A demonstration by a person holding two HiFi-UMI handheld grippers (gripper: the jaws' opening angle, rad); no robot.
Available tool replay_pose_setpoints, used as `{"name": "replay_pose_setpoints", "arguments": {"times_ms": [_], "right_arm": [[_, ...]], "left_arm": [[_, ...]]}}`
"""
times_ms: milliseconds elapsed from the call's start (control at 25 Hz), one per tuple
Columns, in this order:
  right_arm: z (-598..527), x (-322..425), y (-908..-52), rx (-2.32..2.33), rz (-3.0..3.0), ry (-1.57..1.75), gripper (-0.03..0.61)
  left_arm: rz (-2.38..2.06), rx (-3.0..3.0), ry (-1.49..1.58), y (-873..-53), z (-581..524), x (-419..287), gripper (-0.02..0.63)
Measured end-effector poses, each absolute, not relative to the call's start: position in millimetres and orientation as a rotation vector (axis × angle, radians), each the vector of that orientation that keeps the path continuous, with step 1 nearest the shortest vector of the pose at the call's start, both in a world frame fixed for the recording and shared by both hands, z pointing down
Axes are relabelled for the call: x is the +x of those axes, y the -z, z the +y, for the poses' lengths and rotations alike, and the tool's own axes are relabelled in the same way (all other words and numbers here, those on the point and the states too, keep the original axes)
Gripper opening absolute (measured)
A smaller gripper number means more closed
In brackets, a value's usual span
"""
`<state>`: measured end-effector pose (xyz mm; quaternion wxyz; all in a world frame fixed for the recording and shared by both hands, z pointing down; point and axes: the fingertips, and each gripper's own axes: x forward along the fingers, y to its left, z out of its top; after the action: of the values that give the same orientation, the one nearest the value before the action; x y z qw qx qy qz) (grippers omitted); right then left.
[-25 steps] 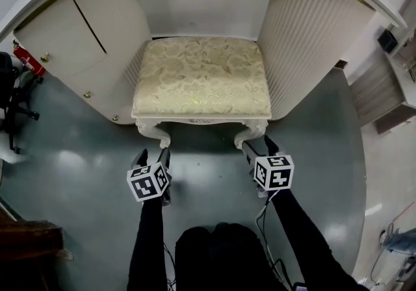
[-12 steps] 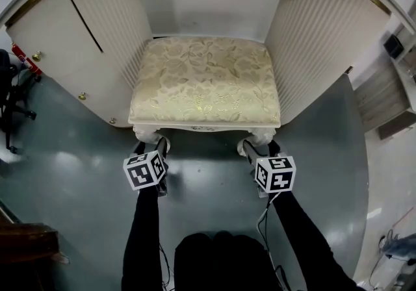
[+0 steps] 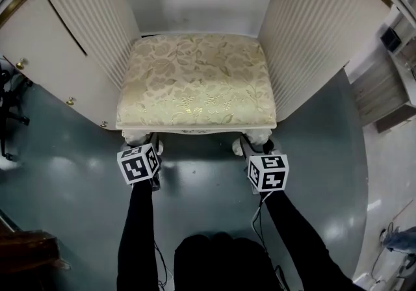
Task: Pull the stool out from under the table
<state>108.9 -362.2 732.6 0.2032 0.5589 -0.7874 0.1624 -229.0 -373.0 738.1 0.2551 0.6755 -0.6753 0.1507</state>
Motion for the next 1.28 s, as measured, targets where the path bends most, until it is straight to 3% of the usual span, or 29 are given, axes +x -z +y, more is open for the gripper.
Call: {"name": "replay_pose_setpoints", "arguments": {"times_ms": [240,1280], "right_arm": [[-361.8,107.3,-732.5,1.567,-2.196,-0.435,0.204],[-359.3,108.0,-732.8,1.562,-2.178,-0.505,0.196]], "left_arm": [[-1.866,1.83,-0.426,-738.1,-371.3,-232.6,0.207],[-1.831,1.815,-0.456,-737.7,-366.0,-231.4,0.201]]}}
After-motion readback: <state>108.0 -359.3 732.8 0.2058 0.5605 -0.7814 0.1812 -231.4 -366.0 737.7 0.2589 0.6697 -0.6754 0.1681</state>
